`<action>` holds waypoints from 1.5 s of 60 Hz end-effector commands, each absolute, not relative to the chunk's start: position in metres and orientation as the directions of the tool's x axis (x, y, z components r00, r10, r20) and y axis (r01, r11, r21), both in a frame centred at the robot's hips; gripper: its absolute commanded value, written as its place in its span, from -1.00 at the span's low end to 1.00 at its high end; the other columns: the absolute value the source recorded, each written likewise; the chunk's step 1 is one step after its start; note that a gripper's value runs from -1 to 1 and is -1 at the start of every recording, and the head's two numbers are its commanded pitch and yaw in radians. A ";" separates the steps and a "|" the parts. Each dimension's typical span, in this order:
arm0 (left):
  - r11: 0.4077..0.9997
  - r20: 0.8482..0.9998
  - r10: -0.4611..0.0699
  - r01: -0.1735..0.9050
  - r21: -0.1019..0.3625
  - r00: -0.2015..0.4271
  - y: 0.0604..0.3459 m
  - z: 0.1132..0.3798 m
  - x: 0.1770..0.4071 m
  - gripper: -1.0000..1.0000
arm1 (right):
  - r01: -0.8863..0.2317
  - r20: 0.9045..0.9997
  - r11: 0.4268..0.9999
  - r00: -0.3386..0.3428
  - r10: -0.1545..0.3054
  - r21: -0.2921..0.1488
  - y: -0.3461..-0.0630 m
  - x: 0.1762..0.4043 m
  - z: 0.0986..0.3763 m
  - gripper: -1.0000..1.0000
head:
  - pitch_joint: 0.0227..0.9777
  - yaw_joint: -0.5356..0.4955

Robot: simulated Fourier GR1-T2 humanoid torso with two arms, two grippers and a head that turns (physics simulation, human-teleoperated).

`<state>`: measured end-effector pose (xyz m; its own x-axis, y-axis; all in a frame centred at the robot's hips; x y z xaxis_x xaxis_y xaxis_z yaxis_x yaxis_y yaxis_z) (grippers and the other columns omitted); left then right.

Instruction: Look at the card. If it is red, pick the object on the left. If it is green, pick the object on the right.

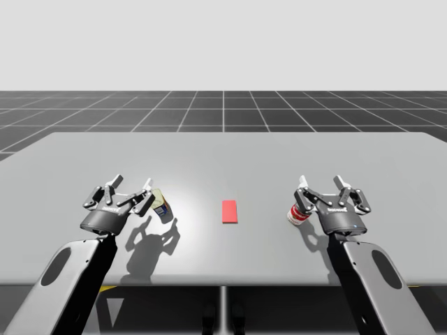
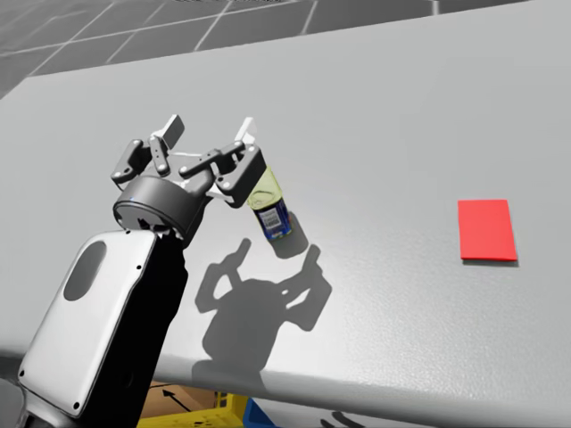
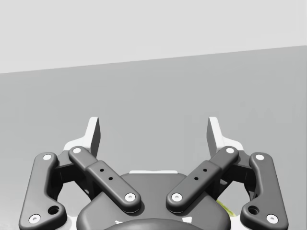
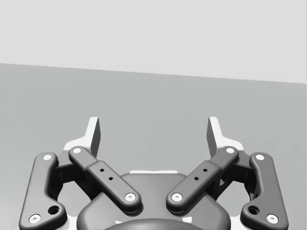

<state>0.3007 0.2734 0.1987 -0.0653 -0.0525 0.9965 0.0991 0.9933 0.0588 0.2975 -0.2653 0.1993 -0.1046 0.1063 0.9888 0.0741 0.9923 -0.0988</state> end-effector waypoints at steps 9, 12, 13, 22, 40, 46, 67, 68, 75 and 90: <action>0.993 0.997 -0.049 0.101 0.055 -0.062 0.272 0.198 0.301 -1.00 | 0.072 0.988 0.991 -0.104 0.117 -0.110 -0.265 0.298 0.198 -1.00 | 0.69 0.76; 0.994 0.998 -0.022 0.109 0.027 -0.053 0.271 0.198 0.301 -1.00 | 0.073 0.987 0.991 -0.104 0.119 -0.112 -0.265 0.298 0.198 -1.00 | 0.68 0.76; 0.994 0.999 -0.013 0.112 0.019 -0.051 0.271 0.198 0.300 -1.00 | 0.073 0.987 0.991 -0.104 0.119 -0.112 -0.265 0.298 0.198 -1.00 | 0.68 0.76; 0.989 0.994 0.102 0.114 -0.098 -0.031 0.267 0.206 0.291 -1.00 | 0.075 0.987 0.991 -0.103 0.122 -0.115 -0.266 0.298 0.198 -1.00 | 0.68 0.74; 0.996 0.997 0.074 0.047 -0.073 -0.033 0.241 0.189 0.247 -1.00 | 0.074 0.987 0.990 -0.103 0.125 -0.118 -0.266 0.298 0.197 -1.00 | 0.67 0.74; 0.997 0.997 0.077 0.028 -0.077 -0.011 0.237 0.180 0.237 -1.00 | 0.074 0.987 0.990 -0.103 0.124 -0.117 -0.267 0.298 0.197 -1.00 | 0.67 0.75; 0.999 0.996 0.053 0.002 -0.053 0.071 0.219 0.143 0.232 -1.00 | 0.072 0.988 0.991 -0.104 0.118 -0.111 -0.267 0.299 0.198 -1.00 | 0.65 0.75; 0.998 0.996 0.055 0.003 -0.055 0.073 0.218 0.142 0.233 -1.00 | 0.072 0.988 0.991 -0.104 0.118 -0.111 -0.267 0.299 0.198 -1.00 | 0.65 0.75; 0.999 0.995 0.046 0.002 -0.046 0.090 0.209 0.136 0.239 -1.00 | 0.071 0.988 0.991 -0.106 0.116 -0.109 -0.268 0.298 0.199 -1.00 | 0.65 0.76; 0.999 0.991 0.024 -0.045 -0.018 0.129 0.200 0.126 0.262 -1.00 | 0.072 0.988 0.992 -0.106 0.115 -0.108 -0.268 0.298 0.199 -1.00 | 0.66 0.76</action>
<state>0.2505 0.2038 0.1329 0.1107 0.0367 0.9932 -0.0214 0.9992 -0.0345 0.2981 -0.2680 0.1987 -0.1058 0.1157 0.9876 0.0720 0.9915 -0.1084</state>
